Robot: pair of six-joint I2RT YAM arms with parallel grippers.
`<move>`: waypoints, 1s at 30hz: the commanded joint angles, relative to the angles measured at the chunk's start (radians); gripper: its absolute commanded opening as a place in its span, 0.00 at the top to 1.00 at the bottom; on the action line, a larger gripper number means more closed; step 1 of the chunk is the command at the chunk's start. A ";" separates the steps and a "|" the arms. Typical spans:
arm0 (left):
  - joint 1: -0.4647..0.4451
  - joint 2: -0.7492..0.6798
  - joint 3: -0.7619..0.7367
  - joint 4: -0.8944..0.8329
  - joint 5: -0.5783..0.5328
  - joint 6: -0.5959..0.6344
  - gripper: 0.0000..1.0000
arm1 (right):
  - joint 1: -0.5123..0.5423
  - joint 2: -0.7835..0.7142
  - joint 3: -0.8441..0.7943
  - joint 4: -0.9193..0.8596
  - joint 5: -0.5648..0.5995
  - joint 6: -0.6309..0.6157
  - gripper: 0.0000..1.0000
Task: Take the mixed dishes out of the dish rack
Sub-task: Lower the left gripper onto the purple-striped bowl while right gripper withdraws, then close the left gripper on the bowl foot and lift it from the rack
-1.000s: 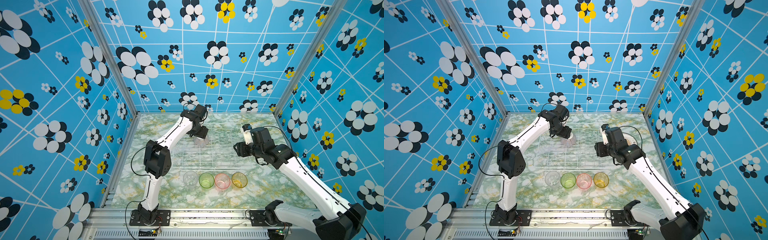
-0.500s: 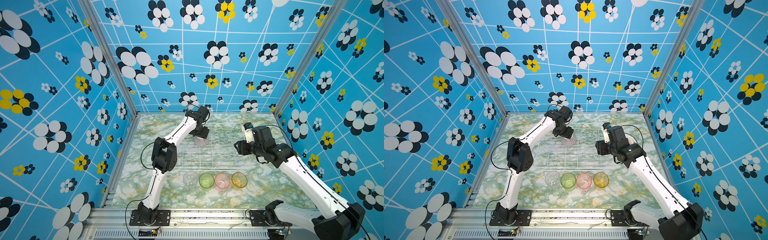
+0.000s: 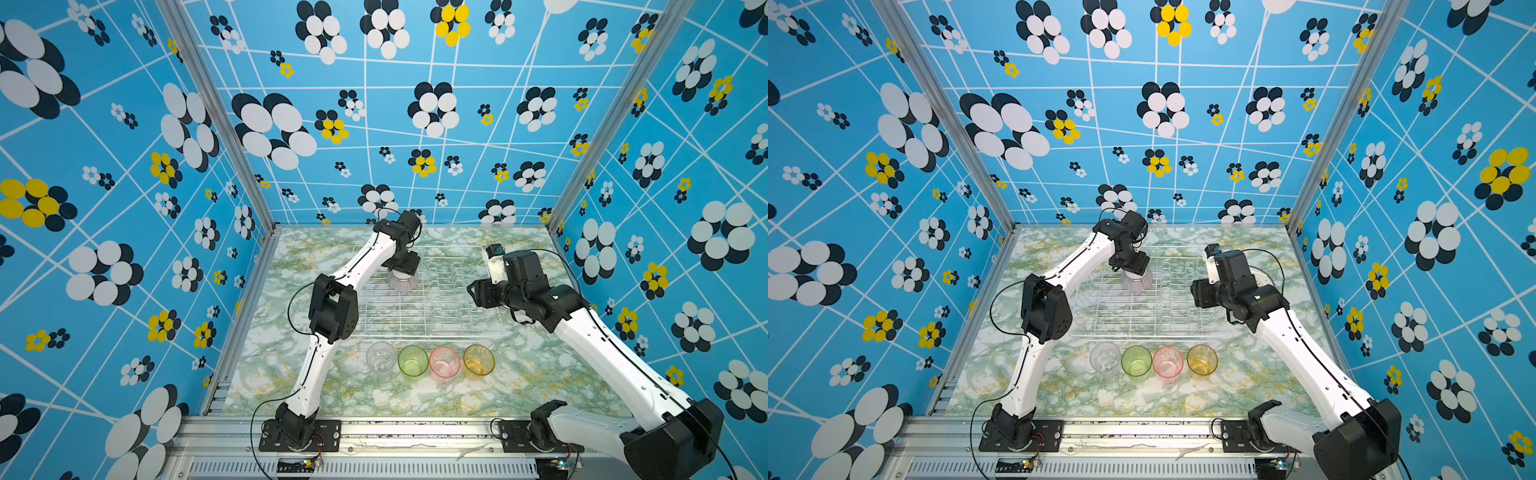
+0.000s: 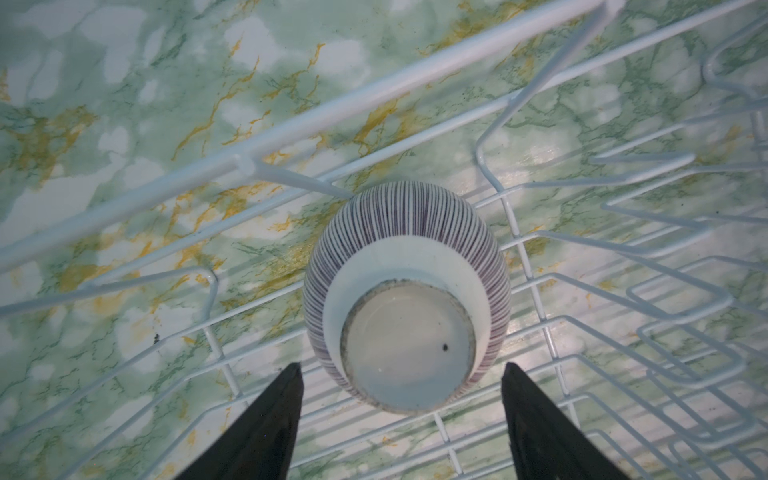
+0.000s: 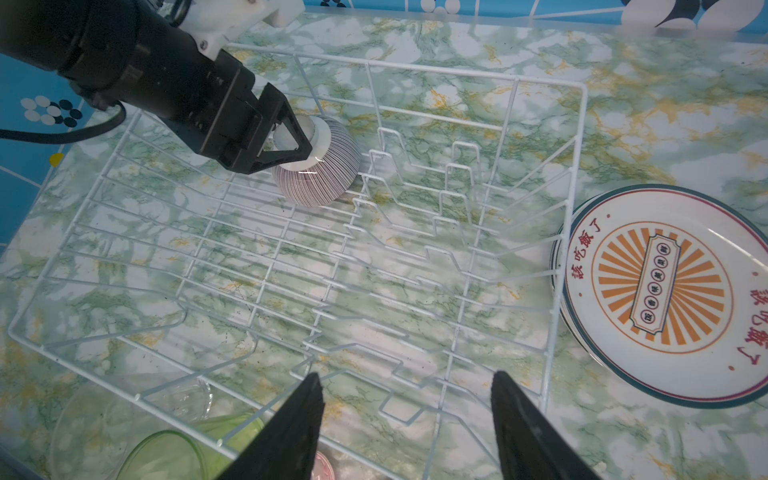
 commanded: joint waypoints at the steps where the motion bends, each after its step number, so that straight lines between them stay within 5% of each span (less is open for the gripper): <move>1: 0.006 0.036 0.028 -0.026 0.009 0.011 0.26 | -0.010 0.008 -0.018 0.021 -0.019 -0.010 0.34; 17: 0.007 0.057 0.041 -0.010 0.004 0.006 0.33 | -0.029 0.017 -0.041 0.043 -0.042 -0.014 0.34; 30: 0.016 0.070 0.051 -0.031 0.018 0.010 0.52 | -0.036 0.042 -0.044 0.059 -0.060 -0.007 0.34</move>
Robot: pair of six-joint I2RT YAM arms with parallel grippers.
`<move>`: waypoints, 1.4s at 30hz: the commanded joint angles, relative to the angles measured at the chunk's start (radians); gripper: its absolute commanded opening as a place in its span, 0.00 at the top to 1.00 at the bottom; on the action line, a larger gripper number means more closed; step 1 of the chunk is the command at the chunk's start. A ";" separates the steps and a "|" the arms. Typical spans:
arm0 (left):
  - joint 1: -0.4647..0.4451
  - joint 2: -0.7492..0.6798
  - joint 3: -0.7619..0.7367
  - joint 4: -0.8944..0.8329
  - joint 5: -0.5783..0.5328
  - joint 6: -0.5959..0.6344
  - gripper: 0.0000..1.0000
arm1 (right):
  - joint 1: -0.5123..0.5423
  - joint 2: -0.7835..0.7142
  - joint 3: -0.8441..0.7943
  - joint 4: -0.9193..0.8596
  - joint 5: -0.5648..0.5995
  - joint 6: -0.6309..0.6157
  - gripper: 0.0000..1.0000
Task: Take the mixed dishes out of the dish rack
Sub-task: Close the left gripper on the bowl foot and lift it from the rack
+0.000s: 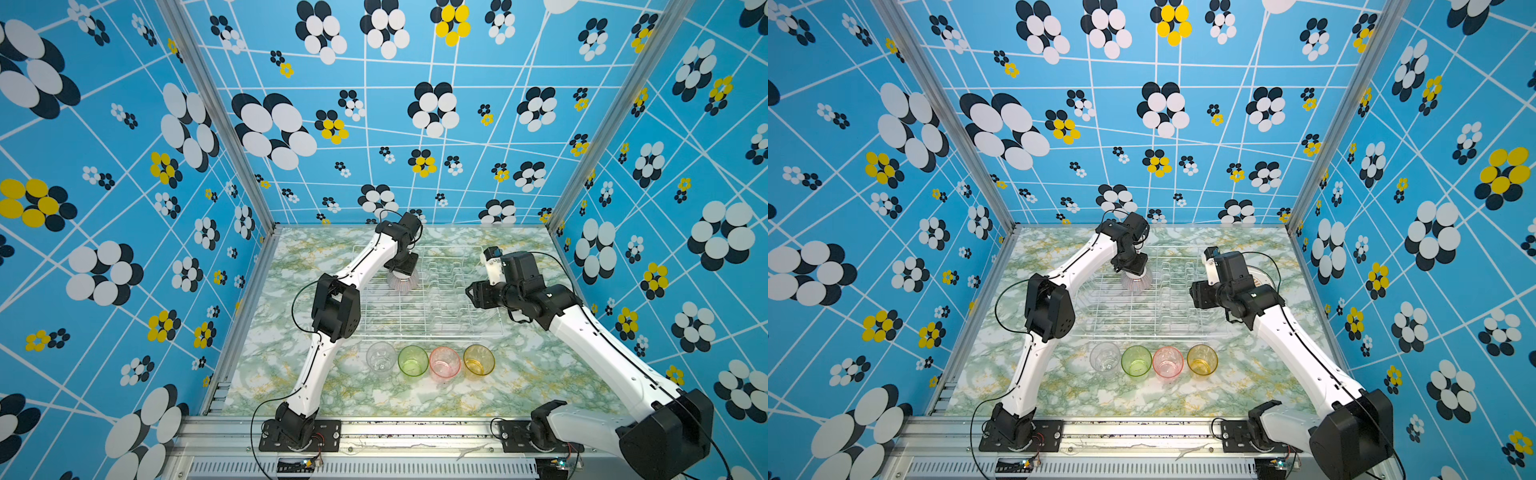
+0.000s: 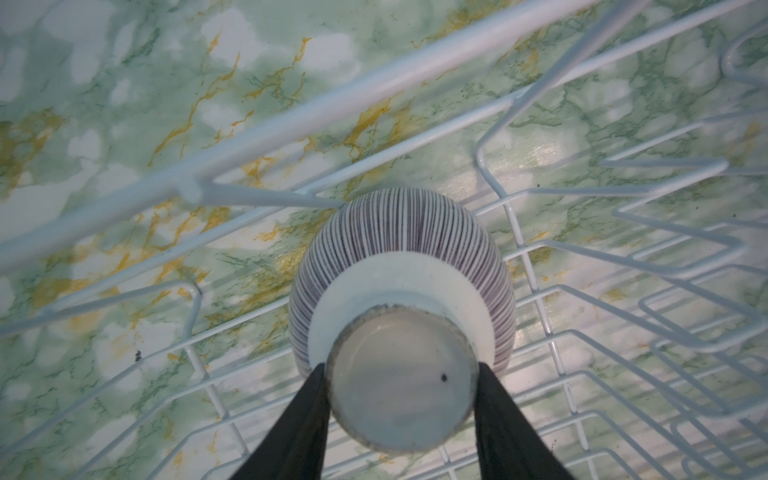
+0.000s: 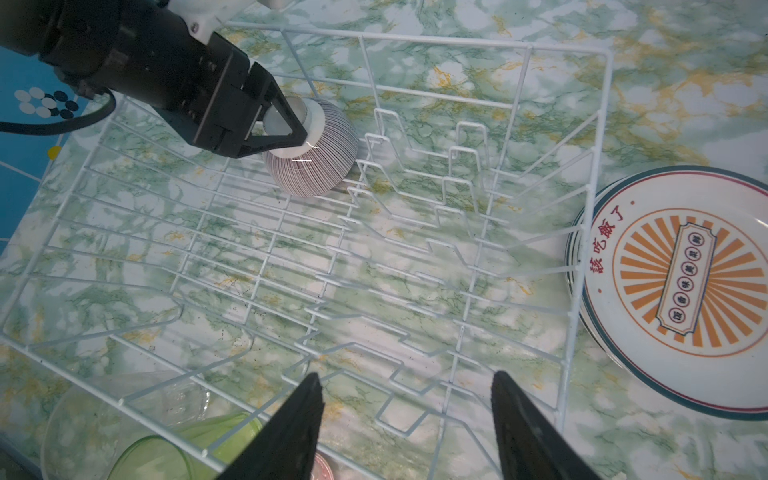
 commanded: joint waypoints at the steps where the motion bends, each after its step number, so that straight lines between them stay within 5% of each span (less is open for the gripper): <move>1: 0.015 0.034 0.026 -0.034 0.012 0.006 0.53 | -0.009 0.005 -0.012 0.016 -0.017 -0.008 0.34; 13: 0.021 -0.042 -0.021 -0.044 0.010 0.011 0.56 | -0.010 0.026 -0.024 0.060 -0.086 0.026 0.34; 27: 0.034 -0.193 -0.196 0.013 0.078 0.002 0.56 | -0.010 0.125 -0.100 0.287 -0.519 0.155 0.35; 42: 0.067 -0.342 -0.405 0.125 0.189 -0.024 0.60 | 0.003 0.229 -0.133 0.420 -0.671 0.246 0.39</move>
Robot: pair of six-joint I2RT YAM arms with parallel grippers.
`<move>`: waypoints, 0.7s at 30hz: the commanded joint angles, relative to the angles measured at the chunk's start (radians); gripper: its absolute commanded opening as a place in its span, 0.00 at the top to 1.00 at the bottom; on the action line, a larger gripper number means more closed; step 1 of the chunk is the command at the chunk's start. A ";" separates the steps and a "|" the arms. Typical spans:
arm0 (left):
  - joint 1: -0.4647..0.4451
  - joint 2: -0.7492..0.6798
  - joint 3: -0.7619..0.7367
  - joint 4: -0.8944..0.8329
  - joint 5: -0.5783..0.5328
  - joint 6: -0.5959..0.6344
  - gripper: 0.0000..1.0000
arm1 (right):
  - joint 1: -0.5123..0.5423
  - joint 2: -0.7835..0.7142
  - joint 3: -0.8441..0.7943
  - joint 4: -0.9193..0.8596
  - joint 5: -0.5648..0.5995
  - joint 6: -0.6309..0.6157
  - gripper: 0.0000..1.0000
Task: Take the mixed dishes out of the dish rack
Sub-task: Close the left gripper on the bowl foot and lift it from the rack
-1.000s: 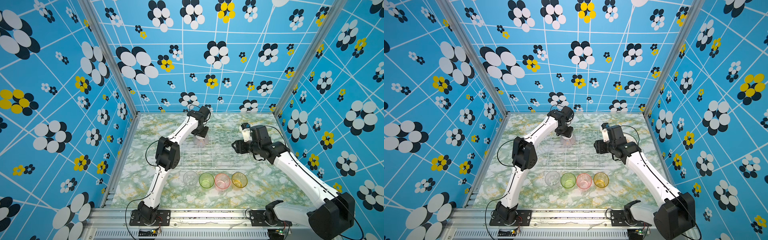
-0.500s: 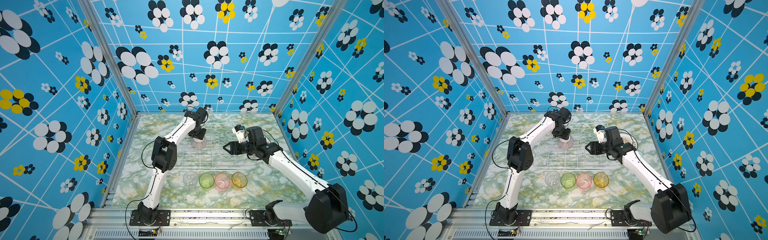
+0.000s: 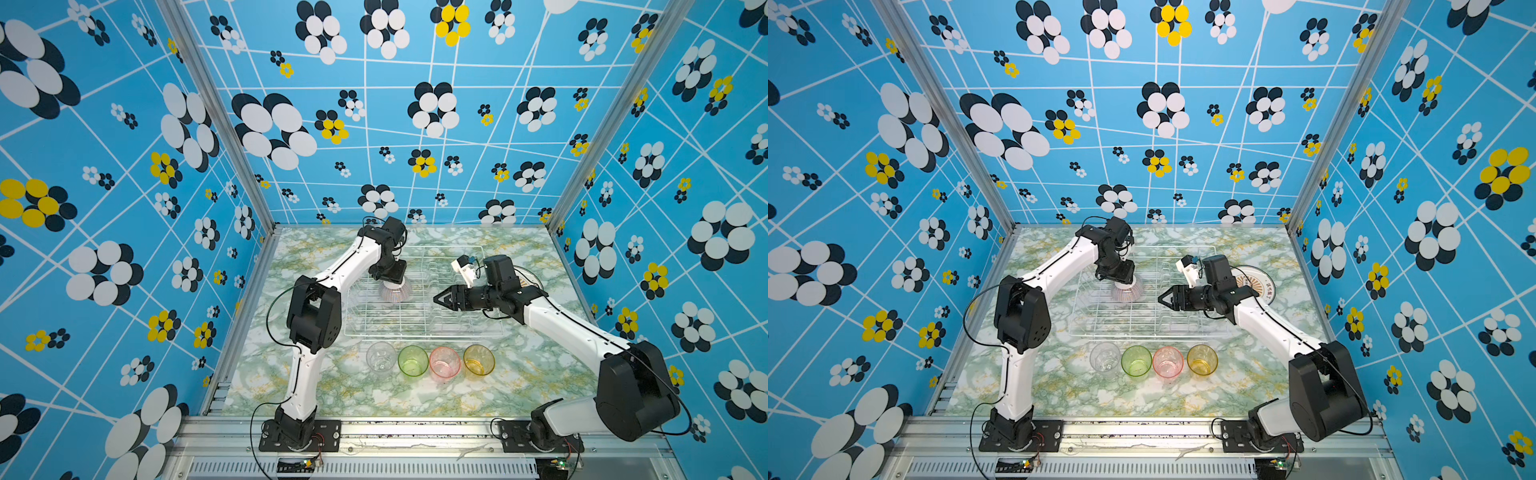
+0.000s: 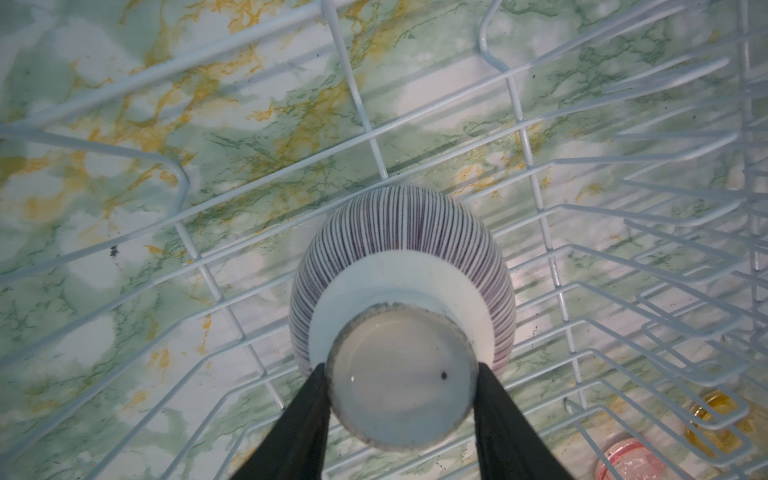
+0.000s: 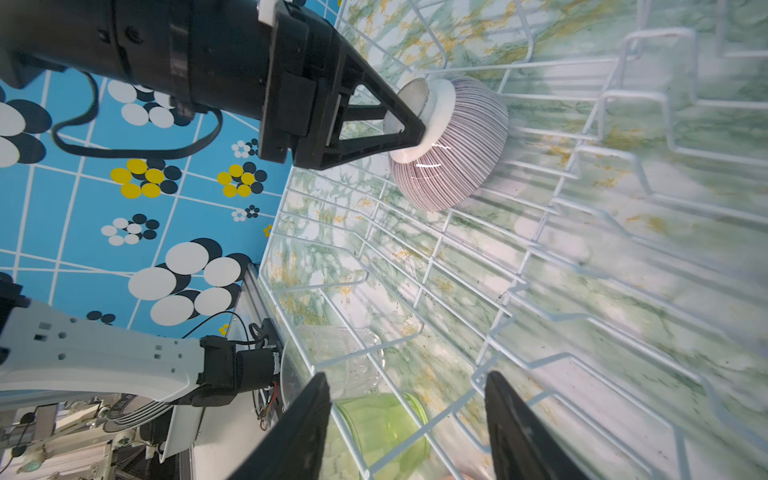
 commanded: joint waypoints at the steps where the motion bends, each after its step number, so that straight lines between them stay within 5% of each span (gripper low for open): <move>1: 0.018 -0.081 -0.031 0.057 0.071 -0.018 0.60 | 0.009 0.017 -0.021 0.060 -0.061 0.039 0.39; 14: 0.050 -0.196 -0.147 0.161 0.243 -0.051 0.60 | 0.033 0.072 -0.031 0.161 -0.117 0.110 0.44; 21: 0.073 -0.271 -0.217 0.231 0.367 -0.074 0.60 | 0.033 0.067 -0.064 0.264 -0.140 0.168 0.60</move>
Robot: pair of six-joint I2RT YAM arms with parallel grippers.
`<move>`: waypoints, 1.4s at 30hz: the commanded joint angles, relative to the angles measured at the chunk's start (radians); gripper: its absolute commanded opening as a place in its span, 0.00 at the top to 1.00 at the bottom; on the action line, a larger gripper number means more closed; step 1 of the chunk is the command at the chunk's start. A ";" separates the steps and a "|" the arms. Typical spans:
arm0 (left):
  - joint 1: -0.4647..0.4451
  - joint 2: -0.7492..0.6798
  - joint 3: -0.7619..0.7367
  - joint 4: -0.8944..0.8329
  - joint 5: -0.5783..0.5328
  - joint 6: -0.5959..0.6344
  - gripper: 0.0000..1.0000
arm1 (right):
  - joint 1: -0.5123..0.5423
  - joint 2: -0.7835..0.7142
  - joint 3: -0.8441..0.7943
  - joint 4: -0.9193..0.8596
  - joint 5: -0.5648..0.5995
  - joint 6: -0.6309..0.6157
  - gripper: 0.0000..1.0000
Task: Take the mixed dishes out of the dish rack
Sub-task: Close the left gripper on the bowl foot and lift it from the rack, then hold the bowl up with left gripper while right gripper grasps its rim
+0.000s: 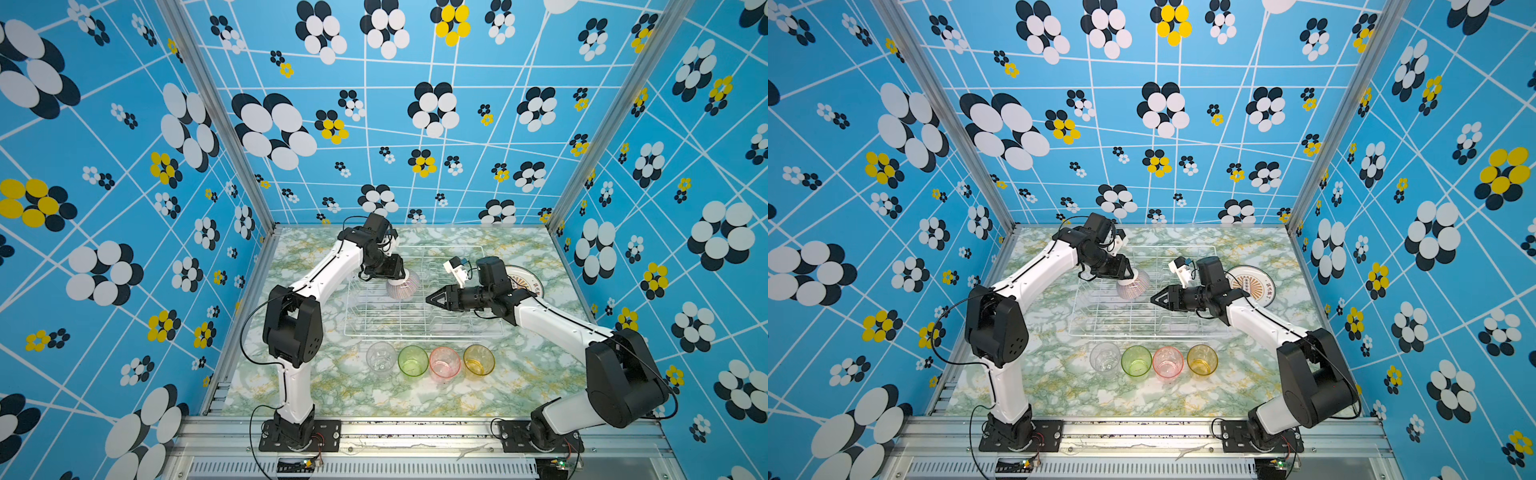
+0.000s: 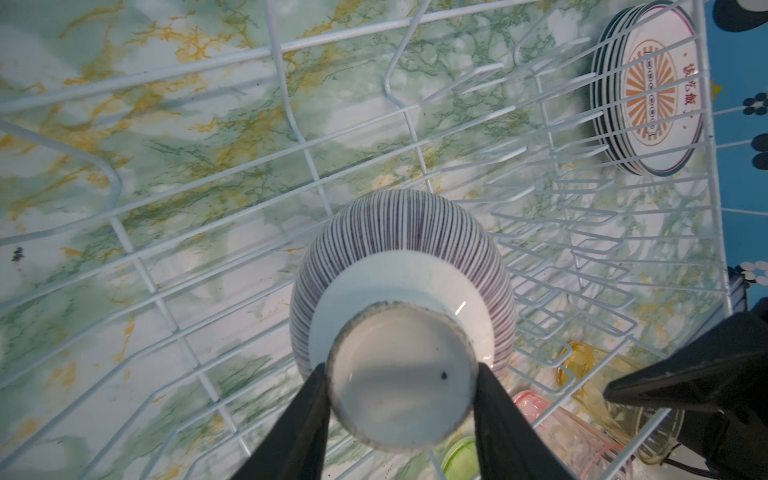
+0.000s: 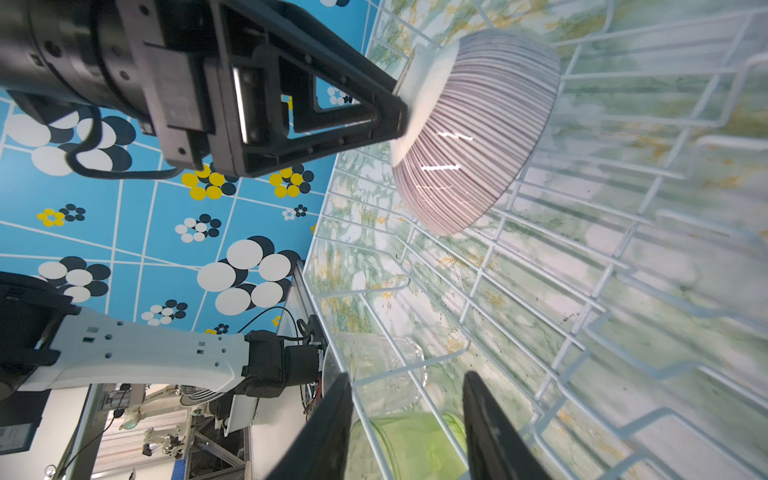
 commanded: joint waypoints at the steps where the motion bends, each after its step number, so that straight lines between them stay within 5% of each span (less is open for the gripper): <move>1: 0.018 -0.073 -0.031 0.075 0.121 -0.023 0.60 | 0.005 0.001 -0.032 0.089 -0.031 0.048 0.61; 16: 0.051 -0.167 -0.127 0.235 0.364 -0.099 0.59 | 0.005 -0.012 -0.118 0.463 -0.084 0.228 0.62; 42: 0.051 -0.226 -0.224 0.406 0.499 -0.199 0.59 | 0.000 0.005 -0.124 0.804 -0.025 0.416 0.65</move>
